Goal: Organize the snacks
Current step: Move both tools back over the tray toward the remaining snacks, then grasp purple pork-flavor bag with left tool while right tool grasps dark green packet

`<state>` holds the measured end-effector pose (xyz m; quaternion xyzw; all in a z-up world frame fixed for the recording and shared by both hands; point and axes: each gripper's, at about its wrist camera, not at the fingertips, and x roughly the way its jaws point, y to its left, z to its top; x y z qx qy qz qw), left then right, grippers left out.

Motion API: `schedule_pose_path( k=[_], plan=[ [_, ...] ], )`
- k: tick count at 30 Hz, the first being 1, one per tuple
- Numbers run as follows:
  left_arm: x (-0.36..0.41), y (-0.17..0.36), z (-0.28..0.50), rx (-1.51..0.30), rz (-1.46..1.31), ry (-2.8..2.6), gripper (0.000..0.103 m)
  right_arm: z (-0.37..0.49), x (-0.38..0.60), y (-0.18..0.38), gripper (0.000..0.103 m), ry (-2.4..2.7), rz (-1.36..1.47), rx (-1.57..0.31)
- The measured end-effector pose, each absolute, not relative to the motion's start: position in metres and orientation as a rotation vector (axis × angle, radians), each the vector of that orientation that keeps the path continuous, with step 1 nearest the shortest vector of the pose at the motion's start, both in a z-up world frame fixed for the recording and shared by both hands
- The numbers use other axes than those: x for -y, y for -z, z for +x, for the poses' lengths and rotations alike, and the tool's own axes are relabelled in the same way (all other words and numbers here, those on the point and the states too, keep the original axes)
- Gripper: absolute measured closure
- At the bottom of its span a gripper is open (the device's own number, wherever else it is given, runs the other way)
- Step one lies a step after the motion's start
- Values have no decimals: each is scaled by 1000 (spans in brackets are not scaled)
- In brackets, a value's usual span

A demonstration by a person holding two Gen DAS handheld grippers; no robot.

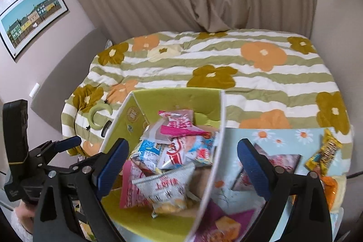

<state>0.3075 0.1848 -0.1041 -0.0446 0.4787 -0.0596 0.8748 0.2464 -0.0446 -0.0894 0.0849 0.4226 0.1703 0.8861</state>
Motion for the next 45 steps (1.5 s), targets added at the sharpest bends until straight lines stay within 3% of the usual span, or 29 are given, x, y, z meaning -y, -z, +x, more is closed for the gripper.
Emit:
schedule_pose_path(
  k=[8, 17, 29, 45],
  plan=[
    [-128, 87, 273, -948, -91, 125, 0, 202, 112, 75, 8, -288, 159, -834],
    [-47, 104, 213, -943, -141, 60, 0, 160, 195, 95, 8, -290, 151, -863],
    [30, 180, 148, -969, -97, -94, 0, 127, 244, 153, 8, -350, 67, -954],
    [54, 296, 158, -975, 182, -119, 0, 127, 216, 272, 8, -294, 199, -1049]
  ],
)
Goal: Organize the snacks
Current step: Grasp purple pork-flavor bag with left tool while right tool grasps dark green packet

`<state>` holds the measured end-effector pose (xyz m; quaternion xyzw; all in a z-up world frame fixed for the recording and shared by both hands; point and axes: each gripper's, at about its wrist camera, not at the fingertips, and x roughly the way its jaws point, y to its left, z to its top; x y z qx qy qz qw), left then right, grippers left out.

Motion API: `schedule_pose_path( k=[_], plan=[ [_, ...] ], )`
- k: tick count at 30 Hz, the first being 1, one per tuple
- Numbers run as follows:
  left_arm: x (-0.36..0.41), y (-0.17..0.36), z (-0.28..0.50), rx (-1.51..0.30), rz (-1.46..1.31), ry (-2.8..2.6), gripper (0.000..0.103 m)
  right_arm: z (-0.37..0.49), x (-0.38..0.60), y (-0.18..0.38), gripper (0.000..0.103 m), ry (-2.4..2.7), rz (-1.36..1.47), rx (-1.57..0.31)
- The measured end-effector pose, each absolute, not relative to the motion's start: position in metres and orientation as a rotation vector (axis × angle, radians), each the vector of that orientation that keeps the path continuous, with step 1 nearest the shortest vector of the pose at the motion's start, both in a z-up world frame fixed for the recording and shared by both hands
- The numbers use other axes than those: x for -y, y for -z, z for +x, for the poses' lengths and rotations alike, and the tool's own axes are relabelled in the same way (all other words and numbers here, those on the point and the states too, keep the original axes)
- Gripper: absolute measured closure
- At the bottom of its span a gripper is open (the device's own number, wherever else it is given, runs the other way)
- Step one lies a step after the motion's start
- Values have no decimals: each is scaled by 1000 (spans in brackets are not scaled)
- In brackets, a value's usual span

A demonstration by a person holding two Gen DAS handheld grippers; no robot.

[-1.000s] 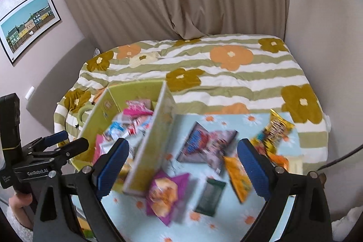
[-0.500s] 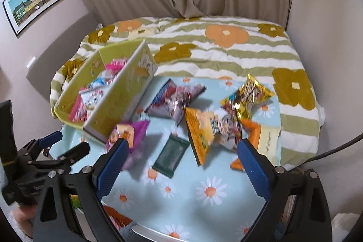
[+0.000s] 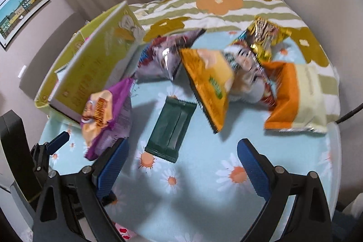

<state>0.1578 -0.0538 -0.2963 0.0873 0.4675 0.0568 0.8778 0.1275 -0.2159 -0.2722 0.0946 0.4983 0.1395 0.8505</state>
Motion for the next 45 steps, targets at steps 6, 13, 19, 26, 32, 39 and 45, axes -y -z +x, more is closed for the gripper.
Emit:
schedule_pose_path(
  k=[6, 13, 19, 26, 32, 39, 45],
  plan=[
    [61, 308, 168, -972, 222, -87, 1, 135, 201, 287, 8, -276, 208, -1065],
    [72, 316, 182, -975, 293, -45, 5, 145, 191, 296, 10, -215, 221, -1092],
    [70, 325, 196, -1016, 298, -30, 34, 158, 183, 303, 14, -189, 223, -1104],
    [60, 324, 195, -1027, 268, 6, 40, 169, 169, 310, 17, -172, 173, -1100],
    [53, 322, 187, -1043, 270, 19, 40, 174, 157, 316, 21, -146, 47, -1109],
    [55, 323, 197, -1049, 271, 27, 40, 171, 143, 321, 35, -129, -68, -1102],
    [56, 325, 193, -1036, 285, 28, 39, 157, 141, 319, 50, -167, -116, -1081]
  ],
)
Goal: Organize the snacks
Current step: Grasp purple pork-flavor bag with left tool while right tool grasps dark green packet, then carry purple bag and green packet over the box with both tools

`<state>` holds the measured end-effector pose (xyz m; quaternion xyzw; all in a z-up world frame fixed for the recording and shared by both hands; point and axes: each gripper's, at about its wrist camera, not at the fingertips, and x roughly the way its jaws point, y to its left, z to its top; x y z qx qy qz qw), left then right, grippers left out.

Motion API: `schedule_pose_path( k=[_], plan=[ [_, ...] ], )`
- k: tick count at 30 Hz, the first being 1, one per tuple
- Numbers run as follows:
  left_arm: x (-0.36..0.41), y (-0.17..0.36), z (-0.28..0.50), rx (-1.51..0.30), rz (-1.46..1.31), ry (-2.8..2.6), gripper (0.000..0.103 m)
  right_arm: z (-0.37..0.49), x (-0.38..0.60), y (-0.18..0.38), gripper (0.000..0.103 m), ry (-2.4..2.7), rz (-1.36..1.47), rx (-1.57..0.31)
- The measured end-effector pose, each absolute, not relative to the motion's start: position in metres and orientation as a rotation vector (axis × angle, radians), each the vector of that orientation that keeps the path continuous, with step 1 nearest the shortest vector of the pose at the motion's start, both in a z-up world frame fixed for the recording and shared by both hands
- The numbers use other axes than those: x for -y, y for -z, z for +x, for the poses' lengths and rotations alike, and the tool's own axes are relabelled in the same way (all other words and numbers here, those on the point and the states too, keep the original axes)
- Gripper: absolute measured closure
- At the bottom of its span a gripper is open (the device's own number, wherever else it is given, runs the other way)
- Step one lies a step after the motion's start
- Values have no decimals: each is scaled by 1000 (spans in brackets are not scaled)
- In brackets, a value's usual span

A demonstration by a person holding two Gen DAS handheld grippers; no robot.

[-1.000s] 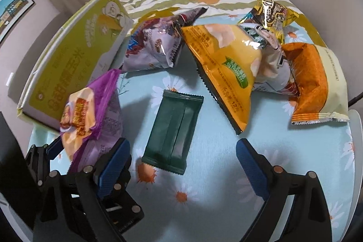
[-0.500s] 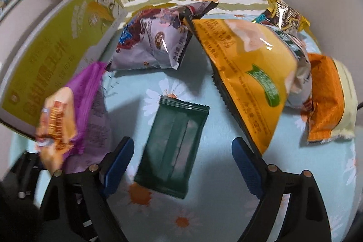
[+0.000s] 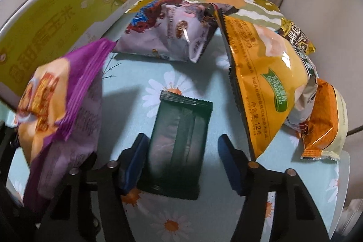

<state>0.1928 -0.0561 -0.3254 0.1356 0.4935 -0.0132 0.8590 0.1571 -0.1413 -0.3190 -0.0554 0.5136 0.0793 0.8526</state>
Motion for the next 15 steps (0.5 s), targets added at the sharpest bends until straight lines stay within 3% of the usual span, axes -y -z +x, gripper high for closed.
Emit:
schedule_pose_path(
  k=[4, 15],
  plan=[
    [55, 326, 196, -1031, 288, 33, 40, 153, 134, 317, 61, -183, -109, -1081],
    [54, 319, 186, -1027, 278, 40, 43, 151, 141, 312, 62, -200, -88, -1069]
  ],
)
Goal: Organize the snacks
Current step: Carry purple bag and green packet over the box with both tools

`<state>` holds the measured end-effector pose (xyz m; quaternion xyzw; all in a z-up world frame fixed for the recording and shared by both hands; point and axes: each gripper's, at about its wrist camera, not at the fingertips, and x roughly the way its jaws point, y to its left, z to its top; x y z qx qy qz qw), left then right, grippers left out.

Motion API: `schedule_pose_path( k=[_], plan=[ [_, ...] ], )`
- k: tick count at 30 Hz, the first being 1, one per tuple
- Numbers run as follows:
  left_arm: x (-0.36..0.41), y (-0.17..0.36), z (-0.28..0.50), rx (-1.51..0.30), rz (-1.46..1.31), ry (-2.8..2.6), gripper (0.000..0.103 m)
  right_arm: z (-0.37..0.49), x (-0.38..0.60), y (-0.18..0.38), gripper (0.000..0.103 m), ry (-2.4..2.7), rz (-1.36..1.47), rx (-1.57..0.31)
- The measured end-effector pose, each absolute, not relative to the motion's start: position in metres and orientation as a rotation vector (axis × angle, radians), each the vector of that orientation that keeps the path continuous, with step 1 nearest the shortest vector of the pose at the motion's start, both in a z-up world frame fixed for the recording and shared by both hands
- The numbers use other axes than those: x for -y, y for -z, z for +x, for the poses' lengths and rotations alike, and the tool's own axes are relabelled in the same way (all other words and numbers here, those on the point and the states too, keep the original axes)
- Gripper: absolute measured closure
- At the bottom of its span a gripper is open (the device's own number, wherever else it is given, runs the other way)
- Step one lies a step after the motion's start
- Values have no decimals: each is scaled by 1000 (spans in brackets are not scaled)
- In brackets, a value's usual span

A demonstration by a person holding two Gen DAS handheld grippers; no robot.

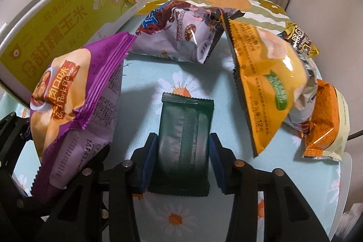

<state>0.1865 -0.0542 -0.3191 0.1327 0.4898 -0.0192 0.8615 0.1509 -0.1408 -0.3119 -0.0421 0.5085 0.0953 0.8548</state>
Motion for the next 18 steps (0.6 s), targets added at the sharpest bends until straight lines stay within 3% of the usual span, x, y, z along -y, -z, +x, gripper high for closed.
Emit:
schedule_pose_path(
  k=[9, 18],
  plan=[
    [58, 284, 171, -982, 274, 33, 43, 141, 158, 276, 62, -224, -58, -1026],
    [72, 211, 148, -892, 239, 17, 43, 129, 178, 212, 62, -260, -39, -936]
  ],
)
